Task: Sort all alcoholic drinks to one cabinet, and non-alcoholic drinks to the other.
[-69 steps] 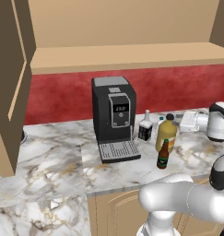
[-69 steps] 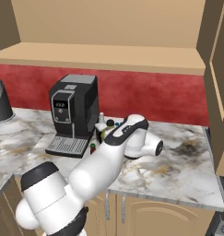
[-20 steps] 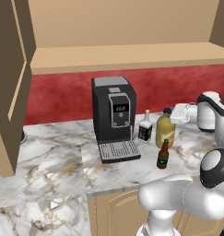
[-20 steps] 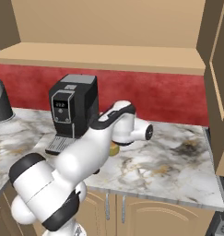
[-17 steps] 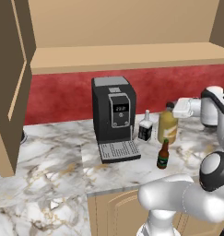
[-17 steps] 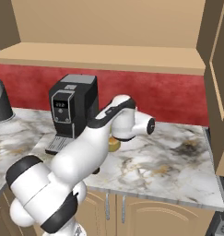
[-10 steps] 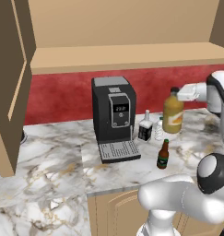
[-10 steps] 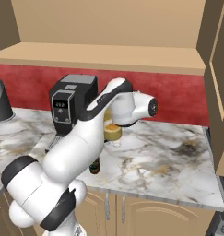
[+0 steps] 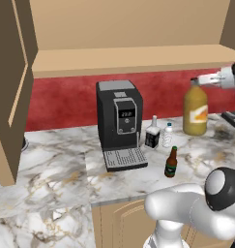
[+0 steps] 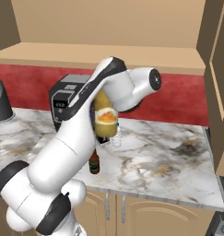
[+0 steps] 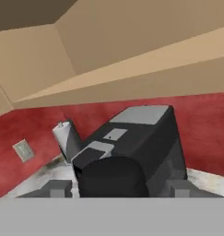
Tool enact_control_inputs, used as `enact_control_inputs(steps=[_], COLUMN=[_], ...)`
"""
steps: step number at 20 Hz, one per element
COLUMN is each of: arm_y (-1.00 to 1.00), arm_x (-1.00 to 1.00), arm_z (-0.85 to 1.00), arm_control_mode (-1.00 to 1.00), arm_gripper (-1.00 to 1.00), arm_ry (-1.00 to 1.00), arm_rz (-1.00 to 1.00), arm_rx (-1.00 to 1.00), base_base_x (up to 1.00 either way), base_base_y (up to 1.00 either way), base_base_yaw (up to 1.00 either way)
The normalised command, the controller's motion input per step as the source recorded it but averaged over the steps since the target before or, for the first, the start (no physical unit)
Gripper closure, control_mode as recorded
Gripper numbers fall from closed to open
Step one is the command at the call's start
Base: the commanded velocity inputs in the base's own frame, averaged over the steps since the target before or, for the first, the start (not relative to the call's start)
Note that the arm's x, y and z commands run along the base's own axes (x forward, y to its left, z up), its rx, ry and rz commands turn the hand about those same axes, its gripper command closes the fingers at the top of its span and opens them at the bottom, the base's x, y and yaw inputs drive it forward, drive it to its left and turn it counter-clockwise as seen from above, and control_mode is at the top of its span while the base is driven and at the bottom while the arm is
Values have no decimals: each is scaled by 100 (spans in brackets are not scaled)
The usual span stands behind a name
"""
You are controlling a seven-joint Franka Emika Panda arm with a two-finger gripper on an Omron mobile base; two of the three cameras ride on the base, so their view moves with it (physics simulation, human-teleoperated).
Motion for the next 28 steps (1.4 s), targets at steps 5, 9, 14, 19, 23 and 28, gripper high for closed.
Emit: enact_control_inputs(steps=[5,9,14,19,23,28], arm_y=[-1,18,41,44,34,31], arm_x=[-71,-33,-8,-9,-14,-8], arm_z=[57,60,63,66,51,34], arm_control_mode=[-100,-100,-100,-100,-100,-100], arm_gripper=[100,100,100,100,100,100], arm_ry=[17,2,-18,-28,-31,-29], arm_rz=[-1,0,0,0,0,0], arm_rx=[20,22,9,0,-4,-13], base_base_x=[0,0,0,0,0,0], base_base_y=[0,0,0,0,0,0], base_base_yaw=[0,0,0,0,0,0])
